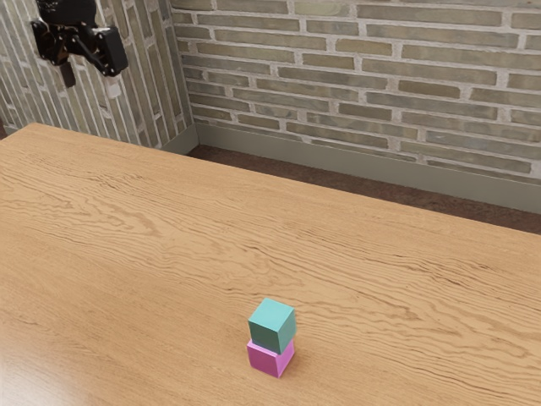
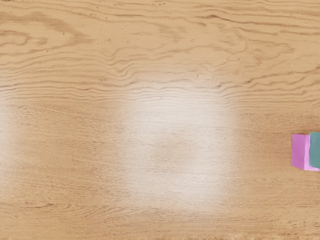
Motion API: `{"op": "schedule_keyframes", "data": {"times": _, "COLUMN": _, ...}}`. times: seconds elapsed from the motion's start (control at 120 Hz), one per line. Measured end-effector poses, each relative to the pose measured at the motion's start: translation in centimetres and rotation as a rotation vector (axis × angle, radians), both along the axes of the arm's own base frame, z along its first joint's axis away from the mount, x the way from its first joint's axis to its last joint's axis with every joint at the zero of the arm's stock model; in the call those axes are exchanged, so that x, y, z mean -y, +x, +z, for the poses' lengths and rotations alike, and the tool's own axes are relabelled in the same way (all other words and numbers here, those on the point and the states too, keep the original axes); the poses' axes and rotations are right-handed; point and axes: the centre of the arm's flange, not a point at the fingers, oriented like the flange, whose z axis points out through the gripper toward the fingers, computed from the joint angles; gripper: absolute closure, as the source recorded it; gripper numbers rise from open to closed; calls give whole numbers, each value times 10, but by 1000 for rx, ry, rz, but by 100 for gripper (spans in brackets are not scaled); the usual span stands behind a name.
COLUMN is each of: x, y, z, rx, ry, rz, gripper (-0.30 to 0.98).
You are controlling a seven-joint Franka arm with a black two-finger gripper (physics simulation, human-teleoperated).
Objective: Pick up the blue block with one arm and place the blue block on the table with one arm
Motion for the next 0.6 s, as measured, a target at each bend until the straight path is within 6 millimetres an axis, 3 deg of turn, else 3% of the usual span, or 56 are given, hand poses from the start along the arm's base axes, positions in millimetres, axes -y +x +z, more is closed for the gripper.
{"op": "schedule_keyframes", "data": {"times": 0.117, "x": 35, "y": 28, "z": -30, "rx": -42, "ry": -1, "rz": -67, "gripper": 0}}
{"op": "schedule_keyframes", "data": {"times": 0.225, "x": 58, "y": 79, "z": -96, "rx": -113, "ry": 0, "rz": -106, "gripper": 0}}
{"op": "schedule_keyframes", "data": {"times": 0.317, "x": 57, "y": 101, "z": -149, "rx": -144, "ry": 1, "rz": -102, "gripper": 0}}
{"op": "schedule_keyframes", "data": {"times": 0.367, "x": 63, "y": 103, "z": -170, "rx": -157, "ry": 2, "rz": -105, "gripper": 0}}
{"op": "schedule_keyframes", "data": {"times": 0.517, "x": 110, "y": 87, "z": -220, "rx": -179, "ry": -21, "rz": -139, "gripper": 0}}
{"op": "schedule_keyframes", "data": {"times": 0.6, "x": 127, "y": 77, "z": -235, "rx": -162, "ry": -57, "rz": -131, "gripper": 0}}
